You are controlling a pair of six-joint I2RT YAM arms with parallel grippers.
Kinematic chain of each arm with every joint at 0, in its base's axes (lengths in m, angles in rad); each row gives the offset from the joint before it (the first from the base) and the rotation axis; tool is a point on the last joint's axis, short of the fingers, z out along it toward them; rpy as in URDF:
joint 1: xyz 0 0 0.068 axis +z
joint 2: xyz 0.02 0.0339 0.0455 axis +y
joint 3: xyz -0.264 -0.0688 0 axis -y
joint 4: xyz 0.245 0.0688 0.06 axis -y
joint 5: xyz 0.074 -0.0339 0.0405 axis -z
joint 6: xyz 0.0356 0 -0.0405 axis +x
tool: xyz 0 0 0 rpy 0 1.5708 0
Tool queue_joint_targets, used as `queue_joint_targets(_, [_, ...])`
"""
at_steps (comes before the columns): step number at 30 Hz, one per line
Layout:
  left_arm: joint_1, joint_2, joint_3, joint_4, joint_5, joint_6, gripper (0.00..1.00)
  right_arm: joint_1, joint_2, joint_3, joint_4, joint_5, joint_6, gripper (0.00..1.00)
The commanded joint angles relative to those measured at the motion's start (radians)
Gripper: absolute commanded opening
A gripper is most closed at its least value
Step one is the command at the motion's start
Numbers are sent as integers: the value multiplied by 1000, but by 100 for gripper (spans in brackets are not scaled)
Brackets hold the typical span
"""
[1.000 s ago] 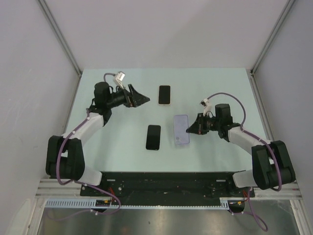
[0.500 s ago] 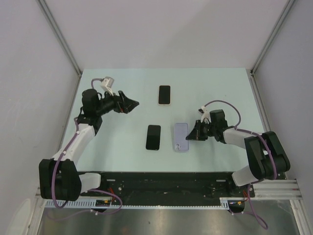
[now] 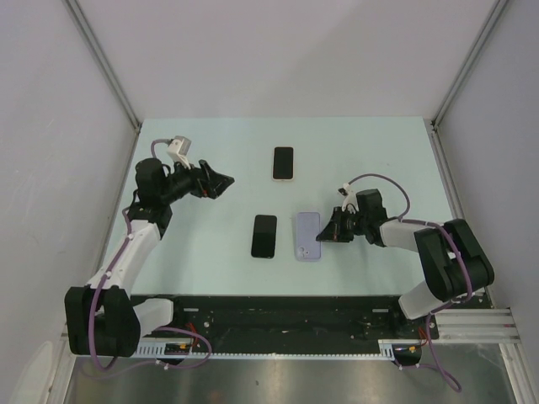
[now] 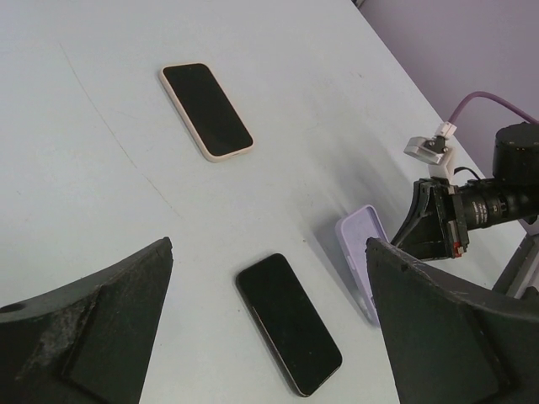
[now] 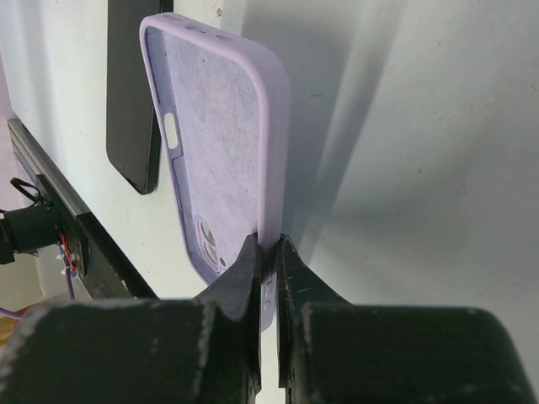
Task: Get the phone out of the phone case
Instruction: Place the phone case at the center of the board.
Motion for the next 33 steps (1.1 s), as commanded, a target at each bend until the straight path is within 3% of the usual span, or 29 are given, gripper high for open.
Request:
queue_joint_targets(1, [8, -3, -1, 11, -1, 16, 100, 6, 27, 4, 47, 21, 7, 2])
queue_joint_targets(15, [8, 9, -10, 11, 7, 16, 100, 2, 50, 11, 54, 42, 0, 9])
queue_joint_targets(21, [8, 9, -8, 11, 10, 14, 100, -1, 50, 10, 54, 48, -7, 23])
queue_joint_targets(33, [8, 12, -11, 13, 10, 13, 100, -1, 33, 10, 50, 50, -10, 30])
